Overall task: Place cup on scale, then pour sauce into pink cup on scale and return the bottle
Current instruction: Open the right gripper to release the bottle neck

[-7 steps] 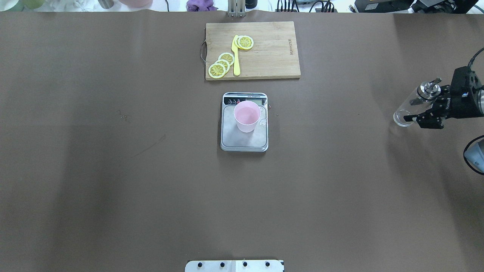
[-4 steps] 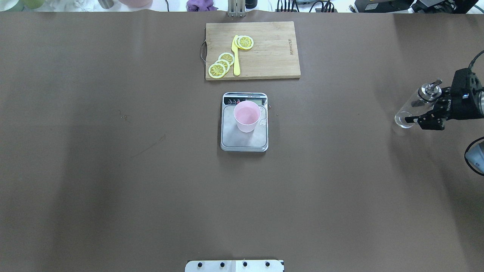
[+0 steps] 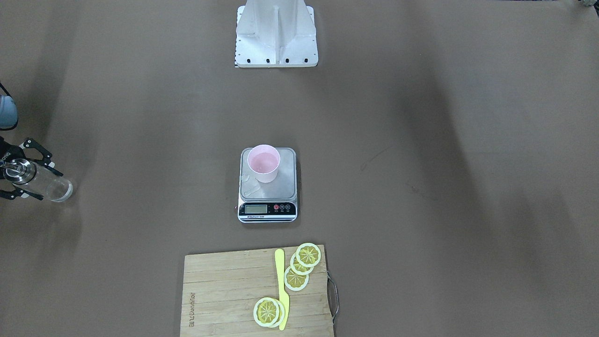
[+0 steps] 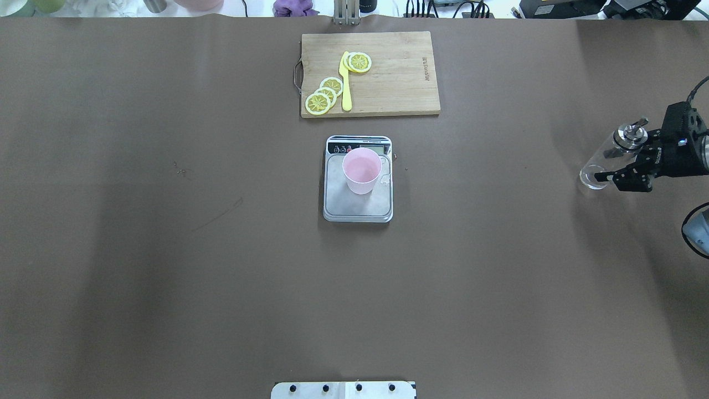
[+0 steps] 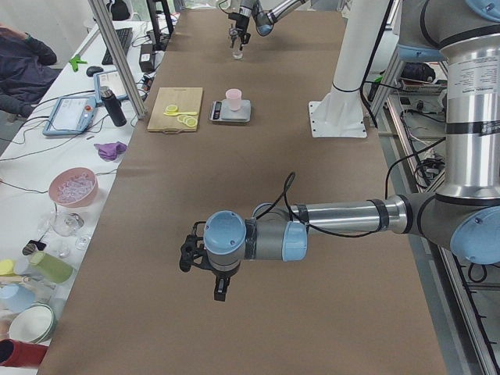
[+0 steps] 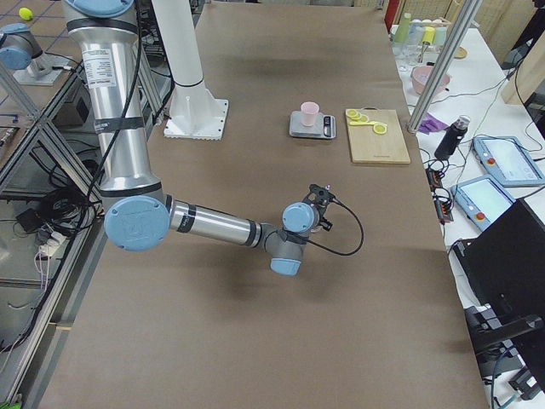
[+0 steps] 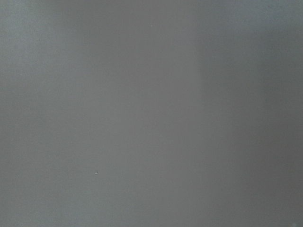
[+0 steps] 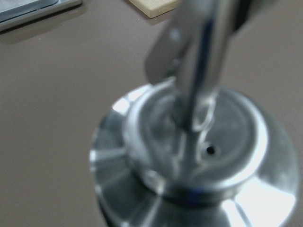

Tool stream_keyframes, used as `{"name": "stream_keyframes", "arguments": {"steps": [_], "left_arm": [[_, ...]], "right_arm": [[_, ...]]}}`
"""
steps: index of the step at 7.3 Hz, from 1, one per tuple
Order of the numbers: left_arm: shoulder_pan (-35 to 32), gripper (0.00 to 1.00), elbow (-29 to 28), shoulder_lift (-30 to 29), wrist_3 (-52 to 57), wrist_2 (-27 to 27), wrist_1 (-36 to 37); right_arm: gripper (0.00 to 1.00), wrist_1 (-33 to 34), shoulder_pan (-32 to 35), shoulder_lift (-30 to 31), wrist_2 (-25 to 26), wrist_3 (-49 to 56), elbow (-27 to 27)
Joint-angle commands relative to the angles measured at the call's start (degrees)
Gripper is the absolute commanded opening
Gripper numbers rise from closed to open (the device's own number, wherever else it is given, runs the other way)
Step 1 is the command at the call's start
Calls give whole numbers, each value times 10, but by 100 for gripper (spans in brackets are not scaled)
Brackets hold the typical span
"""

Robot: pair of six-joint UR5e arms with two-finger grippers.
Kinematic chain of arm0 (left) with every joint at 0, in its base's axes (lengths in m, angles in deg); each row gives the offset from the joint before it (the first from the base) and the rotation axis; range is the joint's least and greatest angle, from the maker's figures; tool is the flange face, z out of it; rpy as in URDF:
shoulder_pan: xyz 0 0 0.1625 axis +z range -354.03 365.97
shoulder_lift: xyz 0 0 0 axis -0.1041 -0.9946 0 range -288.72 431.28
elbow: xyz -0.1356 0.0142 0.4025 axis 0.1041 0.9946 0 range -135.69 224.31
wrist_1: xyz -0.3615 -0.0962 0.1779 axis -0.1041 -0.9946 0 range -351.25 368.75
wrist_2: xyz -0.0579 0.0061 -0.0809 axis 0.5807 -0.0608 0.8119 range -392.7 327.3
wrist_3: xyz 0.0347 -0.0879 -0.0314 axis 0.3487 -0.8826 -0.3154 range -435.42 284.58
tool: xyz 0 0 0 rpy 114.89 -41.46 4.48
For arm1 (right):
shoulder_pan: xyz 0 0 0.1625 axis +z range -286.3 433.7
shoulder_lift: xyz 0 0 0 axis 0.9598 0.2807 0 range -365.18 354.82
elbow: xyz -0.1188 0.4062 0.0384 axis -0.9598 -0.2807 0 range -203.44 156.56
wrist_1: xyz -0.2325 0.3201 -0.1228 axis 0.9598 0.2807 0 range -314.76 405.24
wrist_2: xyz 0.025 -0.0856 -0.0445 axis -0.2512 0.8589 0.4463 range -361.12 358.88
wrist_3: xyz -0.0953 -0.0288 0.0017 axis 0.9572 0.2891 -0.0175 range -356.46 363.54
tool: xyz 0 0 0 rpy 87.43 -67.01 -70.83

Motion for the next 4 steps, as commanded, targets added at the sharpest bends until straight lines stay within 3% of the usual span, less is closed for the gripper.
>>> {"name": "stream_keyframes", "arguments": {"steps": [1, 2, 3, 4], "left_arm": [[0, 98, 0, 0, -1, 0, 0], [0, 98, 0, 0, 0, 0, 0], [0, 98, 0, 0, -1, 0, 0], [1, 98, 0, 0, 0, 0, 0]], "right_arm": [[0, 1, 0, -1, -1, 0, 0], [20, 1, 0, -3, -1, 0, 0], [79, 1, 0, -2, -1, 0, 0], [100, 0, 0, -2, -1, 0, 0]]}}
